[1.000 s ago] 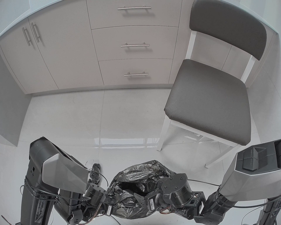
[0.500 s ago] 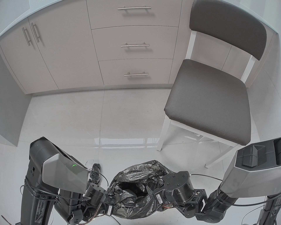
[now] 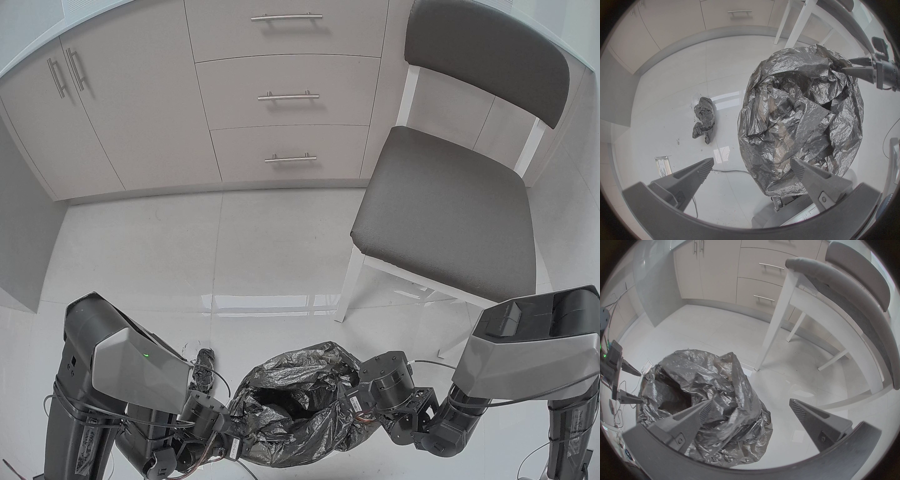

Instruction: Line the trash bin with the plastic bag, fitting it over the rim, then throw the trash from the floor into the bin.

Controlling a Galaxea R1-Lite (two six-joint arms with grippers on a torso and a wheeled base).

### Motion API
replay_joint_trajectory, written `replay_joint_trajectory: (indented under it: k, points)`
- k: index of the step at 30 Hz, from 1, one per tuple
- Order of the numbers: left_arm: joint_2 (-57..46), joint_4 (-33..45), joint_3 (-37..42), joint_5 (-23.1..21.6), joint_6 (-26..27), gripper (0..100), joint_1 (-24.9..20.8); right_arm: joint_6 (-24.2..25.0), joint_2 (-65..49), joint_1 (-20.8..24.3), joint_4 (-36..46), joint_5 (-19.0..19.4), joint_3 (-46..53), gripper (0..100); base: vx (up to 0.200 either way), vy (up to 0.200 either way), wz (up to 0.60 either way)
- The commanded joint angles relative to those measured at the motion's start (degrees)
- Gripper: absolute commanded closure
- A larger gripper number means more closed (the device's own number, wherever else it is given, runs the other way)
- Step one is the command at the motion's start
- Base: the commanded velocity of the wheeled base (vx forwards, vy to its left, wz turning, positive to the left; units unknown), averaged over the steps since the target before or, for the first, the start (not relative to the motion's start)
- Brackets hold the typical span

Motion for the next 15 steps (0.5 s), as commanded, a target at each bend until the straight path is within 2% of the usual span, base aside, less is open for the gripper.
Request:
replay_joint_trajectory:
  k: [1,7,15]
  points:
    - [0.14,-0.04,0.02,0.03,-0.03,0,0.06,0.06,2.26,-1.5,-0.02,-0.09,-0.13,0,0.0,0.0,0.0]
    - [0.14,-0.04,0.02,0.03,-0.03,0,0.06,0.06,2.7,-3.79,-0.02,-1.15,0.4,0,0.0,0.0,0.0]
    - [0.14,-0.04,0.02,-0.06,-0.12,0,0.06,-1.87,2.78,-3.0,0.95,-1.06,-1.27,0,0.0,0.0,0.0]
